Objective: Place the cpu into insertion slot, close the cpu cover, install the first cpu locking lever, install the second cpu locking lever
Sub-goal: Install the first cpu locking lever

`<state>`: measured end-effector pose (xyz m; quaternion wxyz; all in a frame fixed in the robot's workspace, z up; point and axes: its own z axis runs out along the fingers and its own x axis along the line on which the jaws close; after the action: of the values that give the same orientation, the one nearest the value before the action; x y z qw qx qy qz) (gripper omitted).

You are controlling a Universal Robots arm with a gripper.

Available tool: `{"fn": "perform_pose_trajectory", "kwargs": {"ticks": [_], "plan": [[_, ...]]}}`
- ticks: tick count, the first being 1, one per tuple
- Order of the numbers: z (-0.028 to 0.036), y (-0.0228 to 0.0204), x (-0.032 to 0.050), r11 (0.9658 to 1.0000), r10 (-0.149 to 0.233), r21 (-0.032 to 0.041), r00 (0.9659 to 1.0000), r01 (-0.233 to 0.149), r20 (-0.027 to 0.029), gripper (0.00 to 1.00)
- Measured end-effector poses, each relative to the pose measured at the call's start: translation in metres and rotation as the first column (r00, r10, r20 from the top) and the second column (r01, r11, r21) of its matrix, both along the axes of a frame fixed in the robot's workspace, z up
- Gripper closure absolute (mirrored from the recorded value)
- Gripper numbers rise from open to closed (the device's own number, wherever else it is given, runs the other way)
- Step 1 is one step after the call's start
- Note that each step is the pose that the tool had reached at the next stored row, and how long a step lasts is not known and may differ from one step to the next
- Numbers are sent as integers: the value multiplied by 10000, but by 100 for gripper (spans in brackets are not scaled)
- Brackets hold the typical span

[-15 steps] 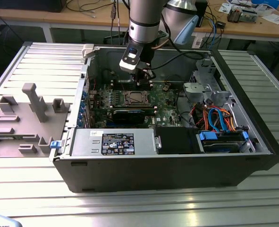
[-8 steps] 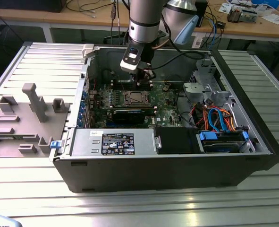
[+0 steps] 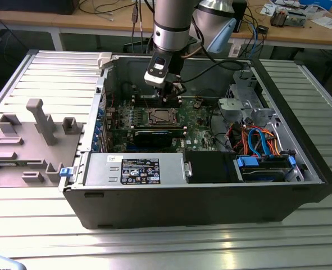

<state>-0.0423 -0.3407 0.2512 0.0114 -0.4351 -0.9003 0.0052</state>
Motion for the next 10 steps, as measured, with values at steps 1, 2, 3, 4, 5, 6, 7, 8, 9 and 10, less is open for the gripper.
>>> {"fn": "perform_pose_trajectory", "kwargs": {"ticks": [1,2,3,4,5,6,7,8,9,10], "plan": [[0,0,0,10000,30,0,10000,-30,0,89],[0,0,0,10000,52,0,10000,-52,0,89],[0,0,0,10000,84,0,10000,-84,0,89],[0,0,0,9999,110,0,9999,-110,0,89],[0,0,0,9999,149,-1,9999,-149,0,89],[0,0,0,9999,173,0,9999,-173,0,89],[0,0,0,9998,198,0,9998,-198,0,89],[0,0,0,9998,222,0,9998,-222,0,89],[0,0,0,9997,246,0,9997,-246,1,89],[0,0,0,9996,271,0,9996,-271,0,89]]}}
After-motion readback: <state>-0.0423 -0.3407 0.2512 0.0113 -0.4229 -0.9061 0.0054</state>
